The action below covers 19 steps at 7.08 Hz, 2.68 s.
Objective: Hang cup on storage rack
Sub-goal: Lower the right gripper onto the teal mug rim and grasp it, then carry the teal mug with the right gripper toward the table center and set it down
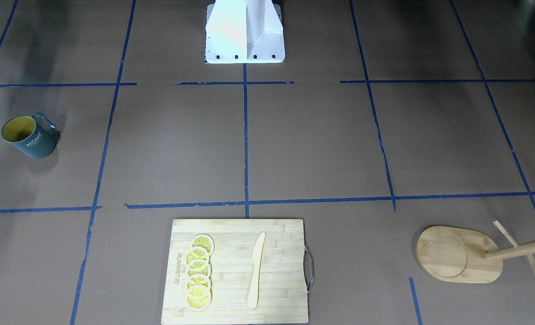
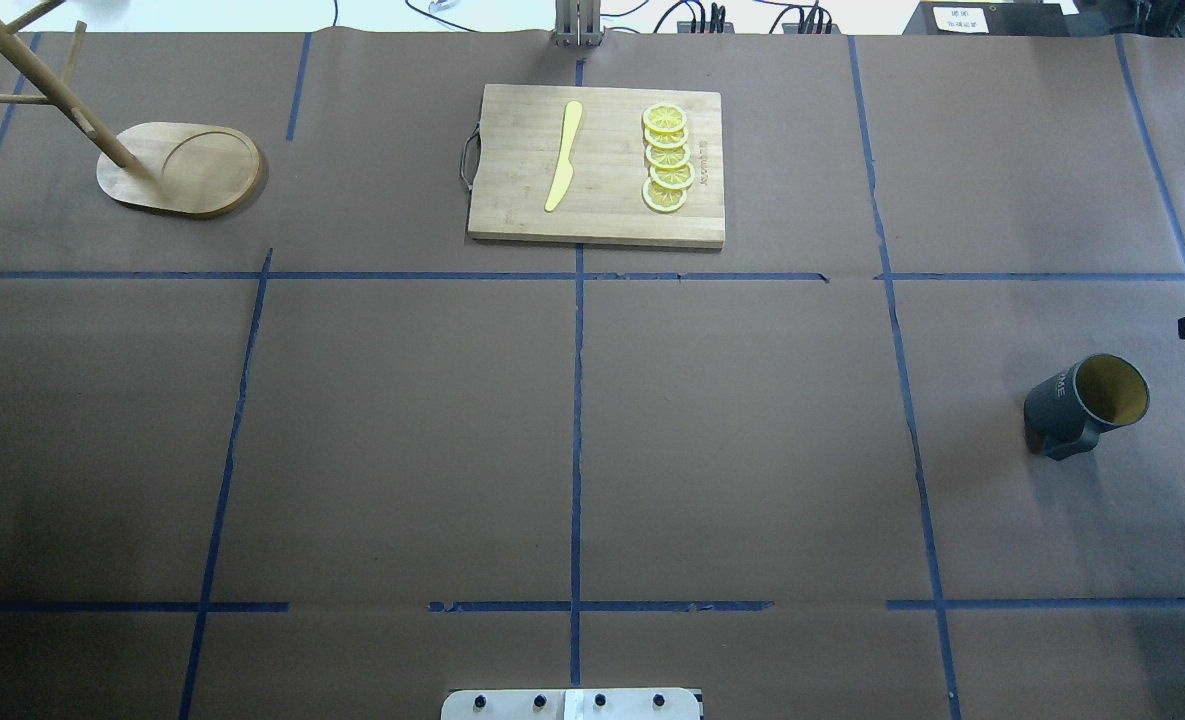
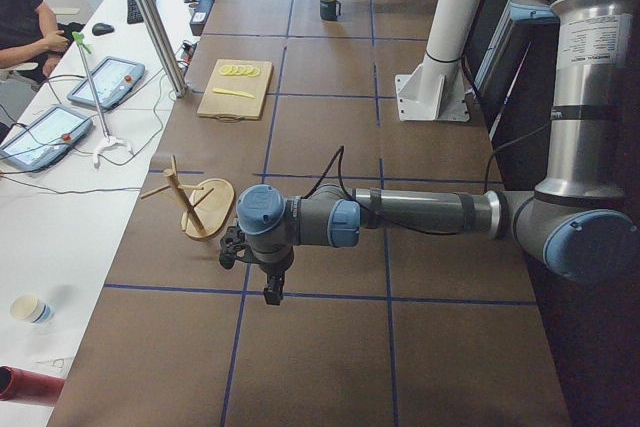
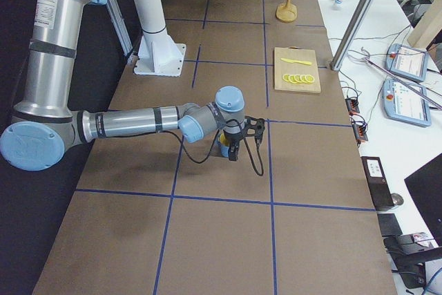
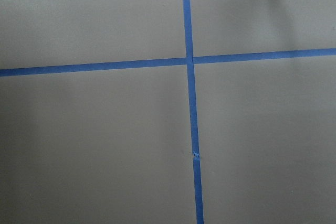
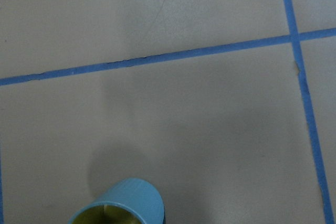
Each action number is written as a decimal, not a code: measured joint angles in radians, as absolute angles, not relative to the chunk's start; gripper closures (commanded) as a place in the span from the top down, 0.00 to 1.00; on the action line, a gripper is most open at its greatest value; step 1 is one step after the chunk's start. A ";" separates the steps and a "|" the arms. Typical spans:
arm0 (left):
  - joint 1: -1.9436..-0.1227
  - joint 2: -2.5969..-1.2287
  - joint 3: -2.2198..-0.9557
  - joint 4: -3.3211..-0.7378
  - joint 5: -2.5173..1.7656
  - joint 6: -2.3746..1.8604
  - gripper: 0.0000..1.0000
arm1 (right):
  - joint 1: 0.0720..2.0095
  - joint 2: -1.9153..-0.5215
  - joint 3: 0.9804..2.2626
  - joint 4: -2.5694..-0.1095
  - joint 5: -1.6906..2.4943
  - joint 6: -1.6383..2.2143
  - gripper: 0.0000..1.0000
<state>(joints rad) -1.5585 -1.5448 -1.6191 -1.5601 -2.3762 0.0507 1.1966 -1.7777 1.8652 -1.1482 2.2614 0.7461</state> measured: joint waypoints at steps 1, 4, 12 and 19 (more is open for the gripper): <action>-1.559 -1.545 -1.619 -1.560 -2.376 0.051 1.00 | 1.153 -1.775 1.858 -1.139 2.244 0.763 1.00; -1.559 -1.545 -1.618 -1.560 -2.376 0.051 1.00 | 1.082 -1.765 1.826 -1.134 2.230 0.771 1.00; -1.559 -1.545 -1.634 -1.559 -2.377 0.047 1.00 | 1.018 -1.725 1.776 -1.131 2.227 0.769 0.00; -1.559 -1.545 -1.641 -1.555 -2.378 0.046 1.00 | 1.137 -1.548 2.030 -1.536 2.322 0.804 0.00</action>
